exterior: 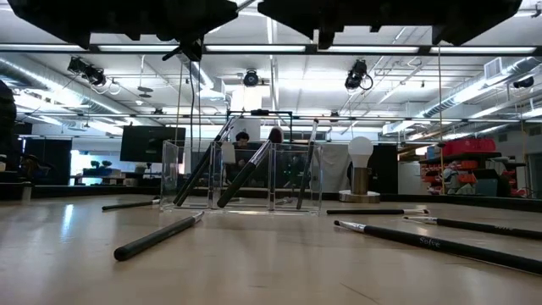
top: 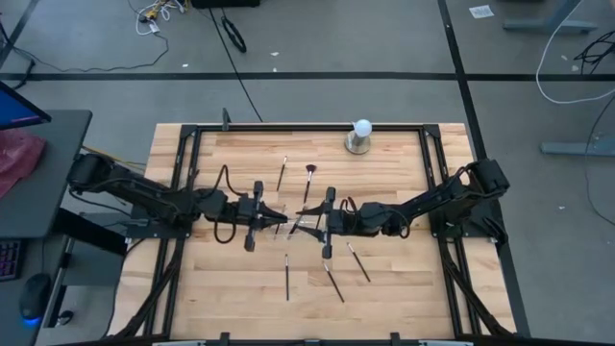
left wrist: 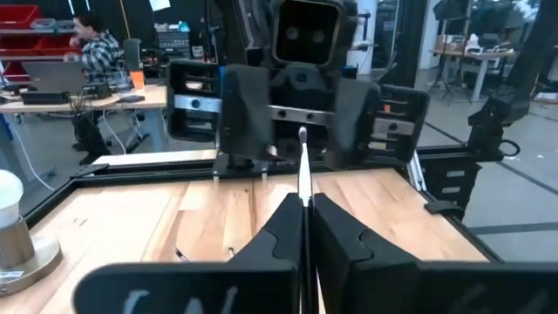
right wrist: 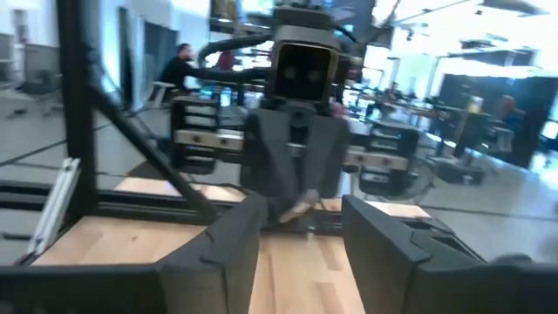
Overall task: Put items in baskets/containers
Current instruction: Put the eyeshadow brush into the transparent organizer
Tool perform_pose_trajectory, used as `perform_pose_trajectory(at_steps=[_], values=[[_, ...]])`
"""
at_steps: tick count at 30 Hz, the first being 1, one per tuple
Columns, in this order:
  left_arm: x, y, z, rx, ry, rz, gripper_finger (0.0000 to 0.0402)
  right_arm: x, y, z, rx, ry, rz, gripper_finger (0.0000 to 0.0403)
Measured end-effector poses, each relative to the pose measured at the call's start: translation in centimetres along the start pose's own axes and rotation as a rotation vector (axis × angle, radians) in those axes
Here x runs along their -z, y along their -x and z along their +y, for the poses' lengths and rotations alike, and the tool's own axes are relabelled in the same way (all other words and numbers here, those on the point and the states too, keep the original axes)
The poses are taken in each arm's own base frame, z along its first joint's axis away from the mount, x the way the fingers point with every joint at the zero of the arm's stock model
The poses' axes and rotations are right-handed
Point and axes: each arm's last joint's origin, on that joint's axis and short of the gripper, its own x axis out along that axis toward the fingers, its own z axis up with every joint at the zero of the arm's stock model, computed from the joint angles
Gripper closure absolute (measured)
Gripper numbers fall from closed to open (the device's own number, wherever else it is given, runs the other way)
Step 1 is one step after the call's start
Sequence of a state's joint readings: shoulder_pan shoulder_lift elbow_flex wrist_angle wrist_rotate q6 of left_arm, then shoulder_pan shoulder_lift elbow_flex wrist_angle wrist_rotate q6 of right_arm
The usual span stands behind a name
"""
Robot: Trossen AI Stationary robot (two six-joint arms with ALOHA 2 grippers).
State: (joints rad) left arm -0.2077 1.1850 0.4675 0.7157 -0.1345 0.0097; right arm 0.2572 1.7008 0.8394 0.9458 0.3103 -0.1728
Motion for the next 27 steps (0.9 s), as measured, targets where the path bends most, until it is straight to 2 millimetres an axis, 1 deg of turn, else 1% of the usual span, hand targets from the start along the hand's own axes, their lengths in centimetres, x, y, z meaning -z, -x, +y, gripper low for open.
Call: perform_pose_trajectory(at_steps=[4,8,17,20,24,27], values=[[0.20,-0.19,-0.02,-0.001,0.003,-0.001,0.0385,-0.02,0.00,0.14,-0.056,0.020,-0.010,0.0247],[0.07,-0.29,-0.03,-0.001,0.006,-0.024,0.0383,0.00,0.00,0.14,-0.057,0.021,-0.008,0.0266],[0.12,-0.49,-0.03,0.002,0.011,-0.039,0.0381,0.00,0.00,0.11,-0.057,0.020,-0.010,0.0352],[0.06,-0.48,-0.05,0.009,0.012,-0.044,0.0382,-0.04,0.00,0.13,-0.063,0.019,-0.015,0.0371],[0.08,-0.49,-0.08,0.022,0.012,-0.043,0.0384,-0.03,0.00,0.15,-0.068,0.020,-0.015,0.0372],[0.10,-0.49,-0.08,0.021,0.012,-0.041,0.0382,-0.03,0.00,0.15,-0.070,0.020,-0.015,0.0353]])
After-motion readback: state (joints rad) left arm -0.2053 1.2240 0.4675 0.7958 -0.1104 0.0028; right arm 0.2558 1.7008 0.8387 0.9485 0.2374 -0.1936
